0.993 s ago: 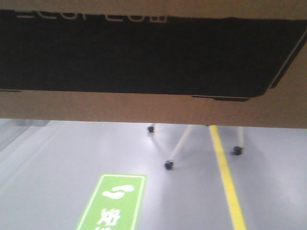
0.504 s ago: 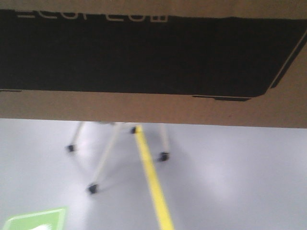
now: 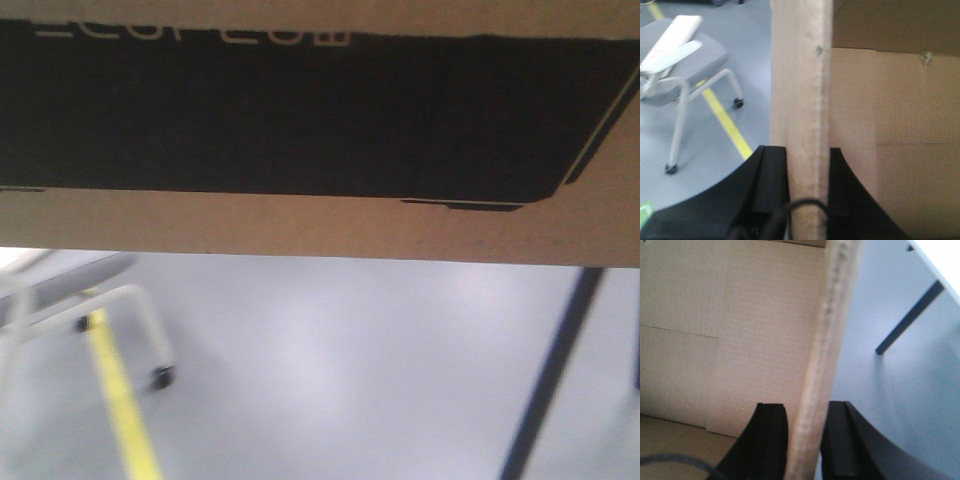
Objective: Grab box from left shelf to table start
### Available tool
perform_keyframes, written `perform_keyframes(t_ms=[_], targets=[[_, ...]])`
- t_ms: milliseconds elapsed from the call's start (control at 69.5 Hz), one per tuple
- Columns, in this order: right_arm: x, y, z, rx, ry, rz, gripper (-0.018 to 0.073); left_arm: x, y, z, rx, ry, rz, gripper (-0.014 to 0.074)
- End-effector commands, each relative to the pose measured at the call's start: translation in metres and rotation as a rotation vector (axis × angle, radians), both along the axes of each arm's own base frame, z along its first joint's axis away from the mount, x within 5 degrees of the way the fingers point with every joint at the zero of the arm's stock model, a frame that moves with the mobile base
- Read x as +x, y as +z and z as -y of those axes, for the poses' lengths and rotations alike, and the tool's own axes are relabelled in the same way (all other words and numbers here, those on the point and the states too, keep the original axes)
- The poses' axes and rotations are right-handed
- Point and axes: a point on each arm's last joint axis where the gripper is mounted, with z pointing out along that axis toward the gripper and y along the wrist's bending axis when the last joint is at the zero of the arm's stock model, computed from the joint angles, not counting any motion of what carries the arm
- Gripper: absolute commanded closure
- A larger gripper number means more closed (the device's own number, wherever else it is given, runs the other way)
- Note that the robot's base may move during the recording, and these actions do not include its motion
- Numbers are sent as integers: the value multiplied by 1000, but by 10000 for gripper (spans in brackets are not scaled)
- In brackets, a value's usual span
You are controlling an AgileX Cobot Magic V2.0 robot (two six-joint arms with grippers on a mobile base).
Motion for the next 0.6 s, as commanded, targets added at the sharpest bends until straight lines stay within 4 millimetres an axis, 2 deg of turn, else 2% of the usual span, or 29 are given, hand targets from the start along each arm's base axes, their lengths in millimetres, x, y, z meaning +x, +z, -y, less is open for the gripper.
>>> perform_keyframes(t_ms=[0,590], targets=[[-1,12,5,-38,-20,78,500,-9,29,5,-147,-46,205,700],[-1,12,5,-38,-20,78,500,-9,29,5,-147,-46,205,700]])
